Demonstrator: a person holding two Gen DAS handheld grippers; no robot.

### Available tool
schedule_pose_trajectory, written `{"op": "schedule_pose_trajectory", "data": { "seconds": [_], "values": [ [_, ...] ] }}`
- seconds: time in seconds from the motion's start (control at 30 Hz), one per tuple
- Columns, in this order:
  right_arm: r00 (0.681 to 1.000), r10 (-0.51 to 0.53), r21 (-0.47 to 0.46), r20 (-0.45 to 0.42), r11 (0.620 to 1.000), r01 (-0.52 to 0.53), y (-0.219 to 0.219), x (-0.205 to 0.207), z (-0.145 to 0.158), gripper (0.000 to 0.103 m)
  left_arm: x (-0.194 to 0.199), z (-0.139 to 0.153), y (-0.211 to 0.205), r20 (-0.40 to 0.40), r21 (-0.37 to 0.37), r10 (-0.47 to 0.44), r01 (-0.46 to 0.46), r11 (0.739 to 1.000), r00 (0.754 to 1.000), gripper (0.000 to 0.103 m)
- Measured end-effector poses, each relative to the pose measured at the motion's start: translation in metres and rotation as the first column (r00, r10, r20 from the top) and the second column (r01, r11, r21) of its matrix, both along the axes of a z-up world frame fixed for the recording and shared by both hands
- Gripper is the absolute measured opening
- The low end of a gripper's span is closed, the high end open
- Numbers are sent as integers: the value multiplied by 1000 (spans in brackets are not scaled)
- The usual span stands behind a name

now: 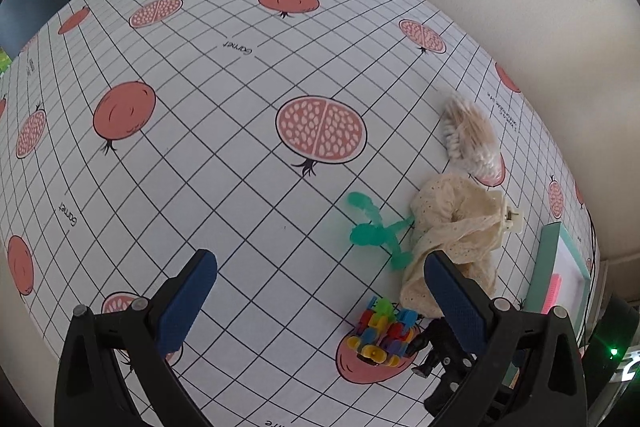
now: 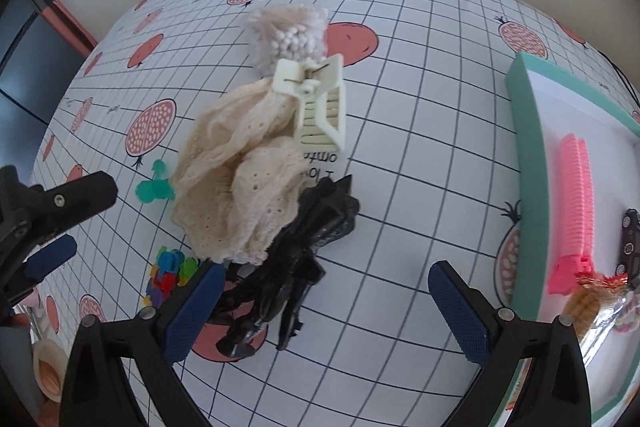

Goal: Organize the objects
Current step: 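Move both tools back toward the lace bag and black figure, then grasp the black action figure with the right gripper while the left grasps the colourful block toy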

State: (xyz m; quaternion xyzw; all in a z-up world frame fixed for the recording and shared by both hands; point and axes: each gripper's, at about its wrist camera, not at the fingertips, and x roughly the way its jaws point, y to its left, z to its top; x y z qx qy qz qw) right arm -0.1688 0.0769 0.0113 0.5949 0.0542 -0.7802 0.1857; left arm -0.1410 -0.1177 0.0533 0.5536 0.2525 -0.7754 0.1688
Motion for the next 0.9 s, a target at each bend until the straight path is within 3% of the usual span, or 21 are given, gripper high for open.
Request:
{"op": "schedule_pose_trajectory", "data": {
  "seconds": [0.23,0.53,0.9],
  "values": [
    [999,31,70,-30,997,-28,-9,3,-7,103,1,-3,-2,8,3,-3,3,1000,1000,103],
    [999,-13,83,-30,996,16,15,-6,-6,101,-1,-2,3,11,3,-31,31,1000,999,103],
    [998,-5,118,-68,993,13,29,-10,4,72,-5,-8,20,42,18,-95,94,995,995,103]
  ]
}}
